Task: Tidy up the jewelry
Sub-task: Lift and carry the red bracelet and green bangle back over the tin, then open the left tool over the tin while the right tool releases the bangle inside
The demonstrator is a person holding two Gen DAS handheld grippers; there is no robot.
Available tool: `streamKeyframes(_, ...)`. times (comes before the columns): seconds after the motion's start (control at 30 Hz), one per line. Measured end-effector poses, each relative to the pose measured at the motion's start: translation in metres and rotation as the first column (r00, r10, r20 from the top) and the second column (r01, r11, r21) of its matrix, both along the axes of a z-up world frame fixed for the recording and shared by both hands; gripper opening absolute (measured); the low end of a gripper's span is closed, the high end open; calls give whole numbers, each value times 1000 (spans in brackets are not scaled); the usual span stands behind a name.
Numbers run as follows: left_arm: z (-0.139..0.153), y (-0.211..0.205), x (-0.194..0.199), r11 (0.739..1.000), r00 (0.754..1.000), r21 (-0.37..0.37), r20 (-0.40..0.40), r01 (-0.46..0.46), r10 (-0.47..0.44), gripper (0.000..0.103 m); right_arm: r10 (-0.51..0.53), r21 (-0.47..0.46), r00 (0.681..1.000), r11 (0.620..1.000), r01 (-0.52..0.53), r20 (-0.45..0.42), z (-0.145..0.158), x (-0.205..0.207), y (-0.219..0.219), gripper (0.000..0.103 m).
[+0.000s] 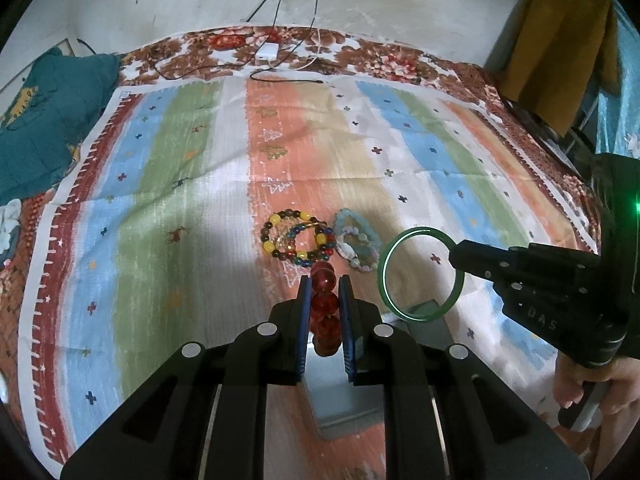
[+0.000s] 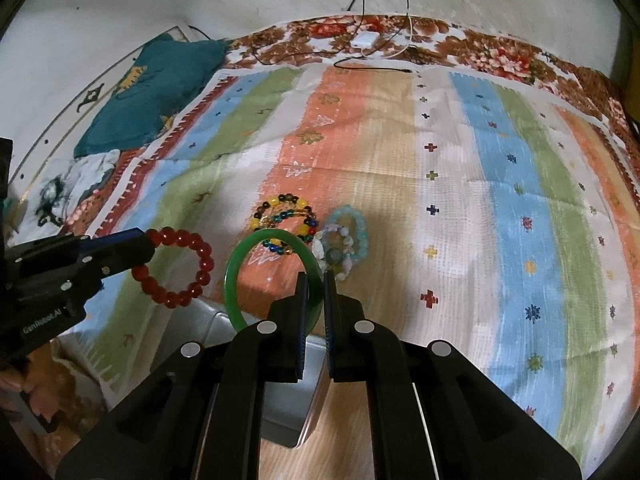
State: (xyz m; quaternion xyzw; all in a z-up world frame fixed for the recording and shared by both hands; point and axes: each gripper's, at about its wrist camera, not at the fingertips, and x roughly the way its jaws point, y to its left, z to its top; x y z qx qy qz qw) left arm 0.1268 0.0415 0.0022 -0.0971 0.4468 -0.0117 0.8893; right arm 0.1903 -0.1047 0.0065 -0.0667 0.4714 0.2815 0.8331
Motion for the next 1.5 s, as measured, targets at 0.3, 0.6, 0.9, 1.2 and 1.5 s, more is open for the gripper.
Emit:
streamKeyframes(0.3, 5, -14, -21, 1000, 999, 18, 28, 20, -21, 13, 23, 18, 1000, 1000, -23, 6, 5, -21, -4, 8)
streamKeyframes(0.6, 1, -24, -30, 999, 999, 42, 23, 34, -35, 13, 36, 8, 999, 999, -36, -2, 0, -38, -8, 8)
streamKeyframes(0.9, -3, -24, -28, 997, 1000, 80, 1, 4, -4, 34, 38, 2, 999, 999, -38, -13, -4, -40, -7, 27)
streamKeyframes(1.2, -5, -21, -24, 984, 999, 173, 4, -37, 37, 55, 28, -7, 1000, 1000, -28, -3, -5, -37, -7, 55)
streamKeyframes(1.5, -5, -11, -17, 974, 997, 210, 19, -80, 78, 72, -2, -14, 1000, 1000, 2, -1, -8, -24, -9, 68)
